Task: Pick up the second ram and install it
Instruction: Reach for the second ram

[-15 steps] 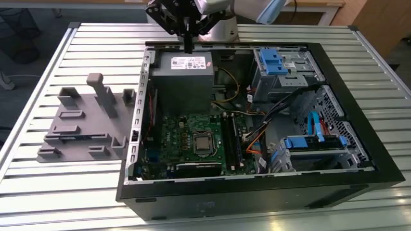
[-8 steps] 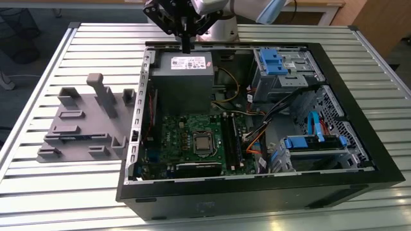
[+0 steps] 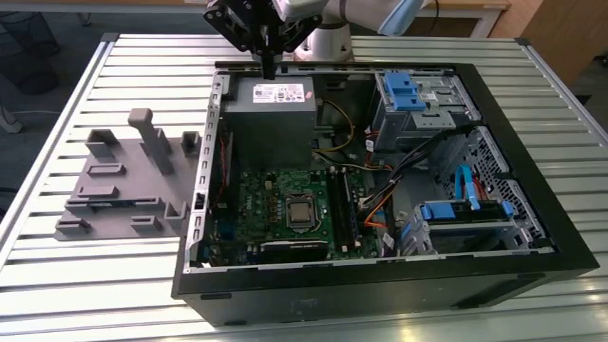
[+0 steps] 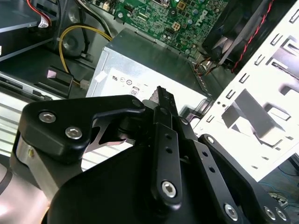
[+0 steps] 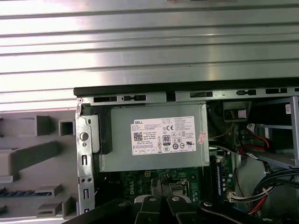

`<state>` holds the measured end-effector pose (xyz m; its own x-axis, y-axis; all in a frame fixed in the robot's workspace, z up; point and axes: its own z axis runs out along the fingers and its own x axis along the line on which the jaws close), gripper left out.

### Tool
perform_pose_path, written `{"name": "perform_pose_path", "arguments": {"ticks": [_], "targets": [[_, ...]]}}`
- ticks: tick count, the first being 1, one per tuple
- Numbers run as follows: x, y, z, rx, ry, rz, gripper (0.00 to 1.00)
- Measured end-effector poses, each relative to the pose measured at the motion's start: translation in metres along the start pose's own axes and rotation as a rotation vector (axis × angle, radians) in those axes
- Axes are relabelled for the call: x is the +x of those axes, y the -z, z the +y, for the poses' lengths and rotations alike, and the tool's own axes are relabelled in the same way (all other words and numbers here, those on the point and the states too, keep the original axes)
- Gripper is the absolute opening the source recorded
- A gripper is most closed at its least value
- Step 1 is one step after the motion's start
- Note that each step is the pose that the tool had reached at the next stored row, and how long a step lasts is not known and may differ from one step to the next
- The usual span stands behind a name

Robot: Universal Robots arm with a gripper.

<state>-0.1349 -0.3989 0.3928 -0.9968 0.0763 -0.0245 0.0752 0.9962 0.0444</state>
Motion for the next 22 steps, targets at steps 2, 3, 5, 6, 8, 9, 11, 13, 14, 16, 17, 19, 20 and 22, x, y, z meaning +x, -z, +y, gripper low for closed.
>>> {"name": "perform_pose_path", "arguments": {"ticks": [2, 3, 5, 6, 8, 9, 11, 13, 14, 16, 17, 19, 20, 22], "targets": [[0.0005, 0.0000, -0.0001, 0.0001, 0.000, 0.0000, 0.11], [0.0008, 0.0000, -0.0001, 0.0001, 0.000, 0.0000, 0.11], [0.0017, 0.0000, -0.0002, 0.0001, 0.000, 0.0000, 0.11], [0.0022, 0.0000, -0.0002, 0.0001, 0.000, 0.0001, 0.11], [0.0034, 0.0000, -0.0003, 0.0001, 0.000, 0.0000, 0.11], [0.0039, 0.0000, -0.0003, 0.0001, 0.000, 0.0001, 0.11], [0.0050, 0.0000, -0.0004, 0.0001, 0.000, 0.0000, 0.11], [0.0060, 0.0000, -0.0005, 0.0001, 0.000, 0.0001, 0.11], [0.0065, 0.0000, -0.0005, 0.0001, 0.000, 0.0000, 0.11], [0.0073, 0.0000, -0.0006, 0.0001, 0.000, 0.0001, 0.11], [0.0077, 0.0000, -0.0006, 0.0001, 0.000, 0.0000, 0.11], [0.0086, -0.0001, -0.0007, 0.0001, 0.000, 0.0000, 0.11], [0.0090, -0.0001, -0.0007, 0.0001, 0.000, 0.0000, 0.11], [0.0098, -0.0001, -0.0008, 0.0001, 0.000, 0.0001, 0.11]]}}
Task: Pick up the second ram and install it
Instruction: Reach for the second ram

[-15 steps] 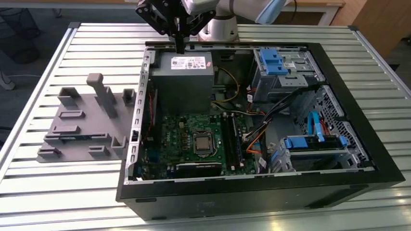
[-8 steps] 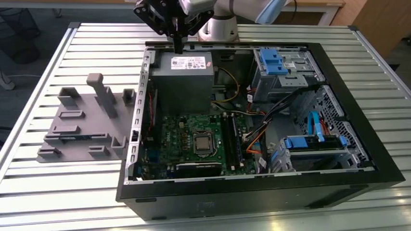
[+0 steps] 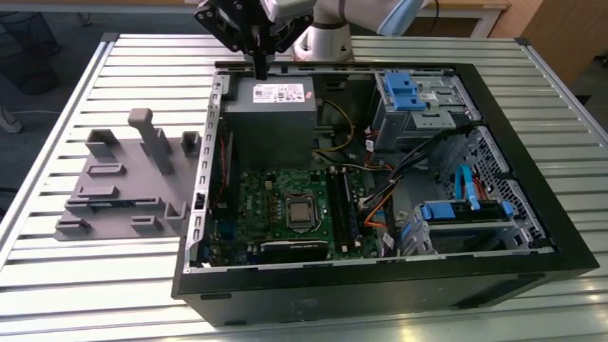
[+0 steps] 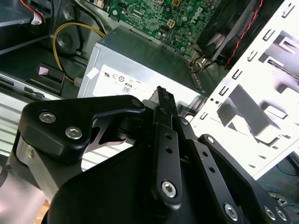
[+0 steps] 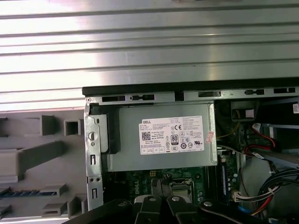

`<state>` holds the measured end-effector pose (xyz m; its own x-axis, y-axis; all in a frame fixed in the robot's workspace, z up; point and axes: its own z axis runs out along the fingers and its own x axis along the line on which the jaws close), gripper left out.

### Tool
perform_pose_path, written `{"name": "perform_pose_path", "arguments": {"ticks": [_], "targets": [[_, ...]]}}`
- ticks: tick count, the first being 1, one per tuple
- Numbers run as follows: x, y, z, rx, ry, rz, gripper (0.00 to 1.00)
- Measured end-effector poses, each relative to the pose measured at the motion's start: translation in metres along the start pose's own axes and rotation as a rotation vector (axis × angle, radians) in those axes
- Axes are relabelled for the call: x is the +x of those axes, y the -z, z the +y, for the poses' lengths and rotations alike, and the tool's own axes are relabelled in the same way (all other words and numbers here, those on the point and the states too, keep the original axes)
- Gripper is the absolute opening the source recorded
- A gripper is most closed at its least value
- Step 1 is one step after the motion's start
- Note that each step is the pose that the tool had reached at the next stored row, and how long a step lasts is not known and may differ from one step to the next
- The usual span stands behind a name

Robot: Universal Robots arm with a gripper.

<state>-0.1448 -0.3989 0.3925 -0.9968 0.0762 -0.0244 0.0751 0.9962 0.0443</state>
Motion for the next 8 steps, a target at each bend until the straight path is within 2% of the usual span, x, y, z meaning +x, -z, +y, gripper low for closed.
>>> {"name": "perform_pose_path", "arguments": {"ticks": [8], "targets": [[0.0029, -0.0001, -0.0002, 0.0000, 0.000, 0.0000, 0.11]]}}
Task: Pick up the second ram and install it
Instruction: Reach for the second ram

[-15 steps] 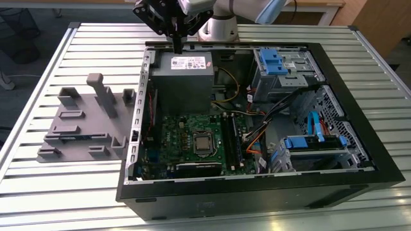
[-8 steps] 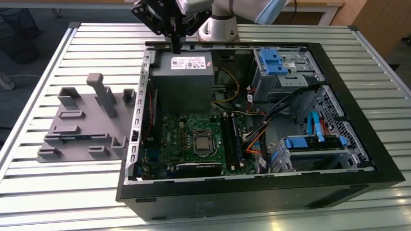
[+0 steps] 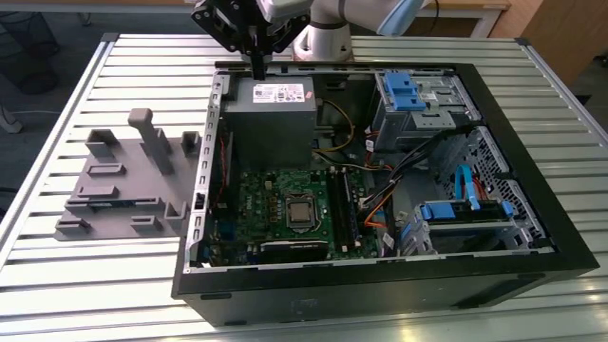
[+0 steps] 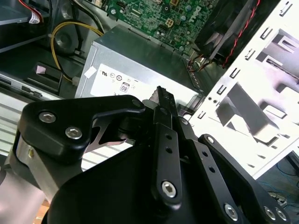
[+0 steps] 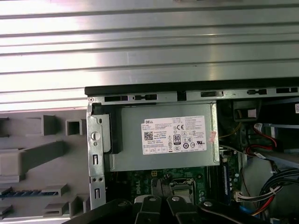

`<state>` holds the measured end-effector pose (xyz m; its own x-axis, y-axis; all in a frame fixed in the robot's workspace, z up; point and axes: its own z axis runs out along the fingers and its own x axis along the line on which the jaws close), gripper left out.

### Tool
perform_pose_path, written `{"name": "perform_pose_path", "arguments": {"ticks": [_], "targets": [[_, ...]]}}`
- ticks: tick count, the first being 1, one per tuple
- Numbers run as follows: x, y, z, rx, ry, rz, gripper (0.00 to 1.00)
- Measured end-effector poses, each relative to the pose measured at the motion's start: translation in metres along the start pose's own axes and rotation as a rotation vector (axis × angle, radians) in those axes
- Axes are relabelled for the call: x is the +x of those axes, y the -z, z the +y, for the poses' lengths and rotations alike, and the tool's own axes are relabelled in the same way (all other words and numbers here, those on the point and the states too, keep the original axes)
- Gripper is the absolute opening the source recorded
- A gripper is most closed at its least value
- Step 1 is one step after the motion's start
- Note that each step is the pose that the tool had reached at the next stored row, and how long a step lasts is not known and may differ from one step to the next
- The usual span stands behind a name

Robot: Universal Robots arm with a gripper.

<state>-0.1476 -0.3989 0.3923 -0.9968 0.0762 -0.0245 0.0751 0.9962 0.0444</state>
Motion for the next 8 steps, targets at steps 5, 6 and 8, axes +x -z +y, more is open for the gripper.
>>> {"name": "perform_pose_path", "arguments": {"ticks": [5, 6, 8], "targets": [[0.0015, 0.0000, -0.0001, 0.0000, 0.000, 0.0000, 0.11], [0.0017, 0.0000, -0.0001, 0.0000, 0.000, 0.0000, 0.11], [0.0023, 0.0000, -0.0002, 0.0000, 0.000, 0.0000, 0.11]]}}
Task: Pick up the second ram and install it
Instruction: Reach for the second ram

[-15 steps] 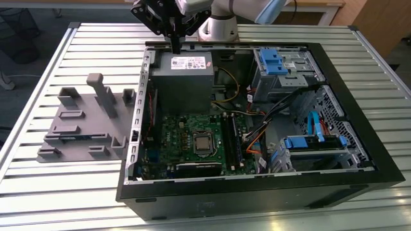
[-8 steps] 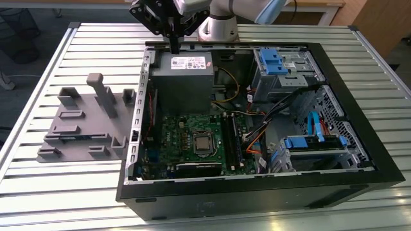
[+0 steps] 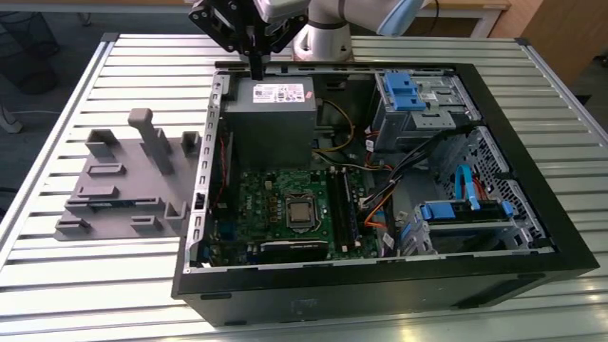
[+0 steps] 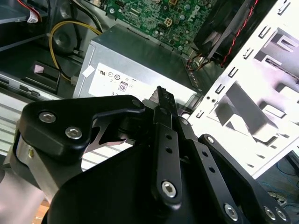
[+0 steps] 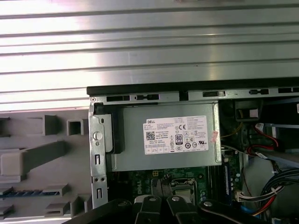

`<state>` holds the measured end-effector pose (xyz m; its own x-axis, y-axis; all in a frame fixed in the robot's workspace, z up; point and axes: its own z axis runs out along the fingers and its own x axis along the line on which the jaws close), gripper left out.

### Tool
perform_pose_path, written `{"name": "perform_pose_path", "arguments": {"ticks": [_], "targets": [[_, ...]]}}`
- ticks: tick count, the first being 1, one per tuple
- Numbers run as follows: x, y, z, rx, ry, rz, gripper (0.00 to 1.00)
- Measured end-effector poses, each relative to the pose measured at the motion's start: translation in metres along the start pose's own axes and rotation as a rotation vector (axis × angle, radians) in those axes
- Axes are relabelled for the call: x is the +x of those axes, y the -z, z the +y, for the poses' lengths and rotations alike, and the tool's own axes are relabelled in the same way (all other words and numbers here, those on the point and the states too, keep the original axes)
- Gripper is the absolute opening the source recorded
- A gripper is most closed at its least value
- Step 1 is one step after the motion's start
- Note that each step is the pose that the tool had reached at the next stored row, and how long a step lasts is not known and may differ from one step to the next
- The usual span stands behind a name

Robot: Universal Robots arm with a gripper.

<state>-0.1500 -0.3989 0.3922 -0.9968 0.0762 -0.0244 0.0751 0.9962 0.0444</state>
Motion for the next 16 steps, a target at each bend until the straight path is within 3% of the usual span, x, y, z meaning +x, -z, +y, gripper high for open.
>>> {"name": "perform_pose_path", "arguments": {"ticks": [16], "targets": [[0.0048, -0.0001, -0.0004, 0.0000, 0.000, 0.0000, 0.11]]}}
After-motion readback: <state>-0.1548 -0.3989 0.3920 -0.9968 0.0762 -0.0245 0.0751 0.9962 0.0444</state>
